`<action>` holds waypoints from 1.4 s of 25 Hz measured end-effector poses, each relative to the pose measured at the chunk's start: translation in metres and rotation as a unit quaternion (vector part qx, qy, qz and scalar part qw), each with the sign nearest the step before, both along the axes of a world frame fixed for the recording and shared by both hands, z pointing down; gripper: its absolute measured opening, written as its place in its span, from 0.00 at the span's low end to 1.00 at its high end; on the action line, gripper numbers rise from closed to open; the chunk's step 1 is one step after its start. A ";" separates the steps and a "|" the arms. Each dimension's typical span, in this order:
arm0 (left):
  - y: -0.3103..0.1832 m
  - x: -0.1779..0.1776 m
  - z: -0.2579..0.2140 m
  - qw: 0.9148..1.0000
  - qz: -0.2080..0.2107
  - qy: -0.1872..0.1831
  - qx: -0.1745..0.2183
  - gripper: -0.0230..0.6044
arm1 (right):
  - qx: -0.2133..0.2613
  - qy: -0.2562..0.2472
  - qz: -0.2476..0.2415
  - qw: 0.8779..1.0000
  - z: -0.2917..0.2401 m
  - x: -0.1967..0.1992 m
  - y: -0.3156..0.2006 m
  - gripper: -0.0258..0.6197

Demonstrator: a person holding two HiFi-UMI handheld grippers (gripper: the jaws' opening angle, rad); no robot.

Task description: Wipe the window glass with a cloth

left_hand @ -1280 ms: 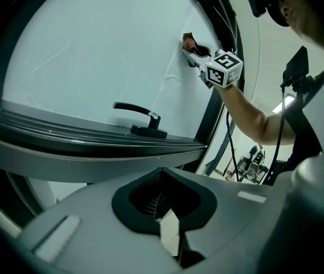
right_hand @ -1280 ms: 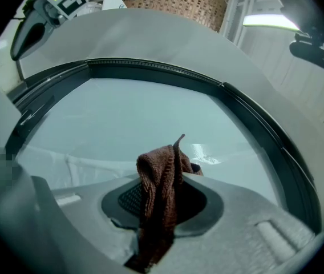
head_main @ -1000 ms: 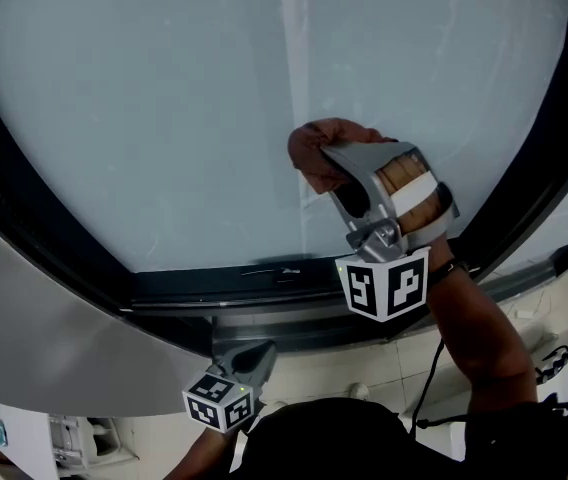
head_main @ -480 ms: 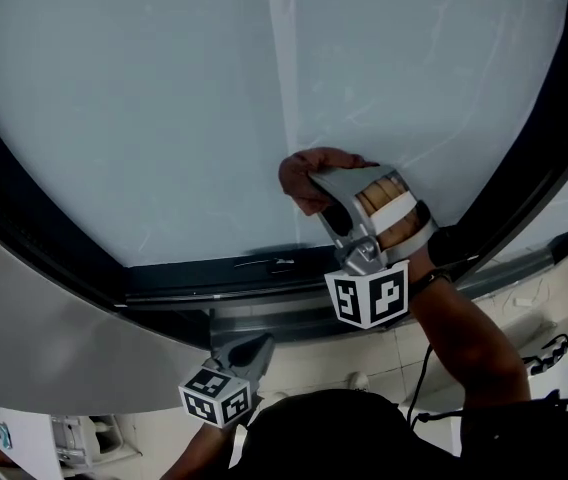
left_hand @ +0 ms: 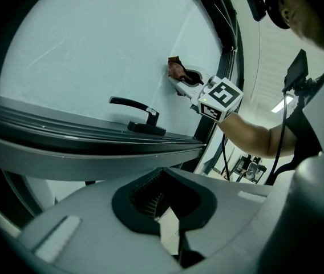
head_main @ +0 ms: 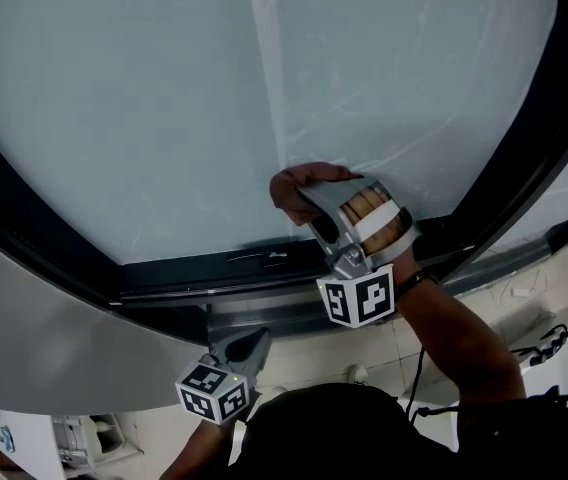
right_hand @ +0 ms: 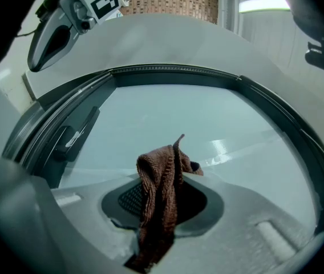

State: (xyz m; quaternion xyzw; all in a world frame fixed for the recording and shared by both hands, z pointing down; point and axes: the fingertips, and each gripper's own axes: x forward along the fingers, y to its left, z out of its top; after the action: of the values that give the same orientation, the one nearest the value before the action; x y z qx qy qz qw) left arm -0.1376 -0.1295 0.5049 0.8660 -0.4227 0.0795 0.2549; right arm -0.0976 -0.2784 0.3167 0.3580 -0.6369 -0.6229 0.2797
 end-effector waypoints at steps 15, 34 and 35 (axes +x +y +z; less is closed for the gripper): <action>0.003 -0.004 0.001 1.000 -0.007 -0.002 -0.001 0.06 | -0.070 0.051 0.005 0.996 0.088 0.003 0.000 0.16; 0.007 0.000 0.002 1.000 -0.002 -0.004 -0.004 0.06 | -0.126 0.071 0.011 0.989 0.138 0.009 -0.001 0.16; 0.008 0.000 0.003 1.000 -0.001 -0.005 -0.004 0.06 | -0.128 0.072 0.011 0.989 0.138 0.009 -0.001 0.16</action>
State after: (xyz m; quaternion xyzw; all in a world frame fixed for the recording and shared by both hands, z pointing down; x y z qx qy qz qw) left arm -0.1373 -0.1219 0.5076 0.8640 -0.4247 0.0849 0.2569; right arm -0.0883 -0.2791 0.4544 0.2811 -0.6854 -0.5574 0.3750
